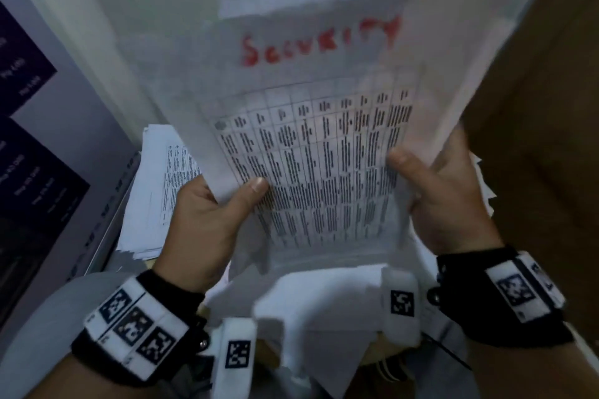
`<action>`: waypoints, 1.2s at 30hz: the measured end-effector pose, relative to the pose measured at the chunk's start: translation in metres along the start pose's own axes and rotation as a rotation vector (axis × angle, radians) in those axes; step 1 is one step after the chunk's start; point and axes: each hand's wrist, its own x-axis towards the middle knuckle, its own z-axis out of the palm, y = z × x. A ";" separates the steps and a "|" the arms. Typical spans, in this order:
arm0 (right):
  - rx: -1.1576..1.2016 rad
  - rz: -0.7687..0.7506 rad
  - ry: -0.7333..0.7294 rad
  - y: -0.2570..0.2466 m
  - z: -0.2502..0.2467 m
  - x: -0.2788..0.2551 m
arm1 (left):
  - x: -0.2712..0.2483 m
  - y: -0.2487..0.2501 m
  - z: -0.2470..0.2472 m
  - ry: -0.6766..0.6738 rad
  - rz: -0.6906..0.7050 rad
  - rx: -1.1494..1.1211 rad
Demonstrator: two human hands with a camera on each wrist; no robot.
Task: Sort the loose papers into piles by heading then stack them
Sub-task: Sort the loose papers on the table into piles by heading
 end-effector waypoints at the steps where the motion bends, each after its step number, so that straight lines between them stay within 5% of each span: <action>1: -0.071 0.043 0.005 0.004 0.005 -0.003 | 0.001 0.001 0.002 0.011 0.009 0.006; 8: -0.107 -0.067 0.141 0.028 0.019 -0.016 | 0.003 -0.020 0.008 0.135 0.089 0.116; 16: -0.233 0.300 0.062 0.096 0.014 -0.034 | 0.013 -0.068 -0.016 0.113 -0.321 0.235; 25: -0.208 0.289 0.072 0.093 0.019 -0.034 | 0.009 -0.074 -0.013 0.024 -0.181 0.253; 31: -0.509 0.540 0.043 0.145 -0.001 -0.048 | 0.003 -0.105 -0.029 -0.116 -0.626 0.546; 36: -0.702 0.651 -0.189 0.148 -0.008 -0.055 | -0.014 -0.117 -0.029 -0.324 -0.707 0.940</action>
